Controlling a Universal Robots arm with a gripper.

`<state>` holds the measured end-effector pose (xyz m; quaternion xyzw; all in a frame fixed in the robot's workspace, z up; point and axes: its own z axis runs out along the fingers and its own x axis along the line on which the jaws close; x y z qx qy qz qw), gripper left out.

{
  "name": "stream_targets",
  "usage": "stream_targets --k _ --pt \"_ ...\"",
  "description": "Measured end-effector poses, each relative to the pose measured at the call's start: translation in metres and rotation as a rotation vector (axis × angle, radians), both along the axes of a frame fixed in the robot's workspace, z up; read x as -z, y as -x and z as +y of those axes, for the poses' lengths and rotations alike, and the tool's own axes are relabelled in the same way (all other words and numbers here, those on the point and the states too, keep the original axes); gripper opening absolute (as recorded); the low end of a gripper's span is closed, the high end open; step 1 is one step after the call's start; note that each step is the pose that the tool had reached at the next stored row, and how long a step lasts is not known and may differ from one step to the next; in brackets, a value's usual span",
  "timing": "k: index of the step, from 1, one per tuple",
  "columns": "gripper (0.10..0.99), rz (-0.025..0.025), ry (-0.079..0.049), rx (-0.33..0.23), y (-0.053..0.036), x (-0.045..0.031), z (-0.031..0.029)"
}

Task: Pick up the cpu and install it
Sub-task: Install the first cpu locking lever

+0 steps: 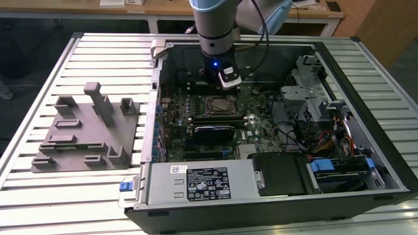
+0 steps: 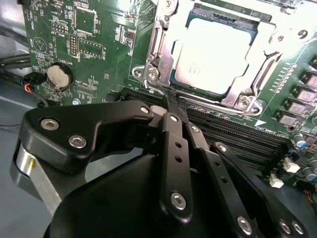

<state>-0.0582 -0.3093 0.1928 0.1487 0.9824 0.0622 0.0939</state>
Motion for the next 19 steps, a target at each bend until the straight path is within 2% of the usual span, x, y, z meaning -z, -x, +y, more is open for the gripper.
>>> stream_targets --k 6,12,19 --pt "0.106 -0.0002 -0.002 0.000 -0.0006 0.0006 -0.0011" --pt "0.106 -0.0004 -0.010 0.000 -0.0007 0.0002 -0.0018" --pt "0.106 -0.0002 -0.010 0.000 -0.0007 -0.0093 -0.0018"
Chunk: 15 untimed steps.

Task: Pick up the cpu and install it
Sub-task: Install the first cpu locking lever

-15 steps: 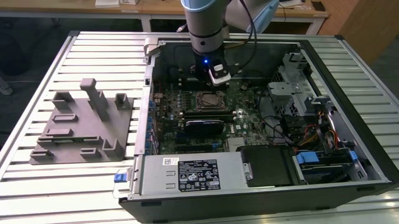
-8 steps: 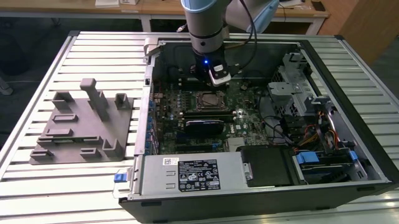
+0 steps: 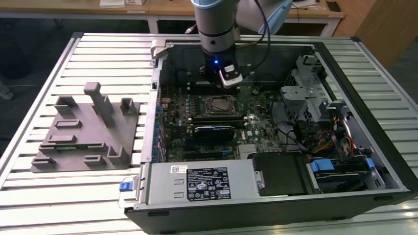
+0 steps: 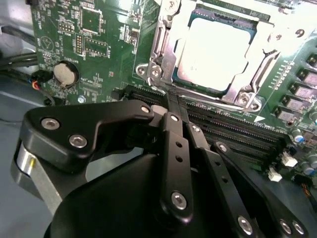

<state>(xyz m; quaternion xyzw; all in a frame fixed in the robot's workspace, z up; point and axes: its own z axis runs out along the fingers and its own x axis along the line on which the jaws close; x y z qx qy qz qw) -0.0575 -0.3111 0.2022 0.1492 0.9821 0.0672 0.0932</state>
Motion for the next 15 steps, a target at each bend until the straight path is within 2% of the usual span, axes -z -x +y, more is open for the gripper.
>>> stream_targets --k 11,15 --pt "0.106 -0.0001 0.000 0.000 0.0000 -0.0091 0.0000" --pt "0.106 -0.0001 0.000 0.000 0.0000 -0.0098 0.0000"
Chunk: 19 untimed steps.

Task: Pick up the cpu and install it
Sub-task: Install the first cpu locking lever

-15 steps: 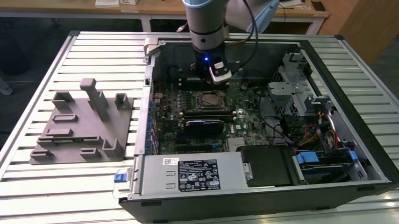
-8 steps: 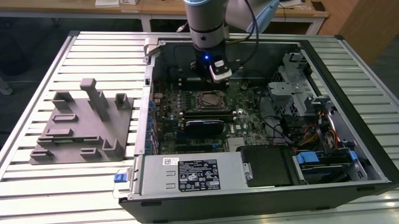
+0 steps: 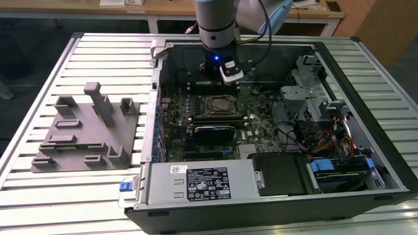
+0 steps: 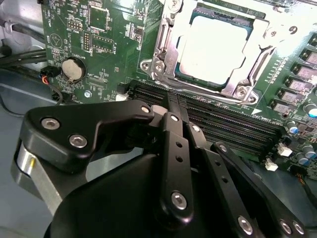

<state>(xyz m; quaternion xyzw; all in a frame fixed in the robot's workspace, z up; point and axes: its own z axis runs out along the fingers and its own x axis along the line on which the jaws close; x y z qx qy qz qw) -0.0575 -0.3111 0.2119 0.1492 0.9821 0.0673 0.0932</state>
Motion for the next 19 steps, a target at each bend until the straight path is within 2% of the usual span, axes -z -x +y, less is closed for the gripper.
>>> stream_targets --k 6,19 --pt "0.106 0.0001 0.001 0.000 0.0000 -0.0001 -0.0018" --pt "0.106 0.0002 0.011 0.000 0.0000 0.0001 -0.0124"
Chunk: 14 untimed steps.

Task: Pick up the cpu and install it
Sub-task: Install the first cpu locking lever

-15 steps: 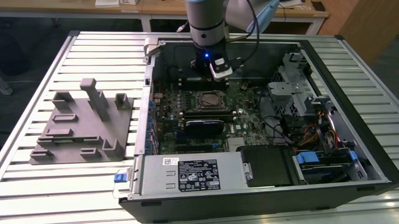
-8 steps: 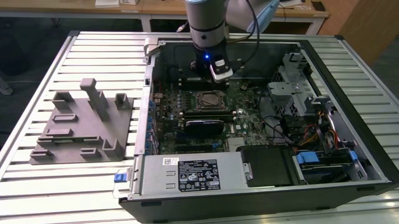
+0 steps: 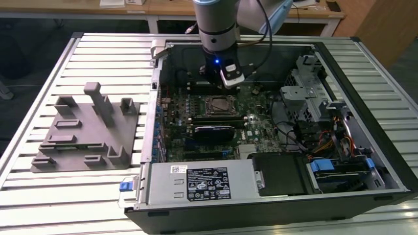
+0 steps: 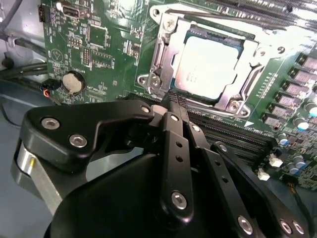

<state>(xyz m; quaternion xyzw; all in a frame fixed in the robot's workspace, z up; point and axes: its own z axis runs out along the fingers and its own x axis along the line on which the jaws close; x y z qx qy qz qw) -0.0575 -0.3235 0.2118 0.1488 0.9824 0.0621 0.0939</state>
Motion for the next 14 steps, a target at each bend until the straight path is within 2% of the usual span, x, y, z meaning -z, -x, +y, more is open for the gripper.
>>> stream_targets --k 7,9,11,14 --pt "0.106 0.0002 0.007 0.000 0.0000 0.0003 -0.0049" --pt "0.106 0.0028 0.011 0.000 -0.0002 0.0004 -0.0053" --pt "0.106 0.0101 0.019 0.000 -0.0007 0.0006 -0.0056" --pt "0.106 0.0289 0.030 0.000 -0.0021 0.0011 -0.0059"
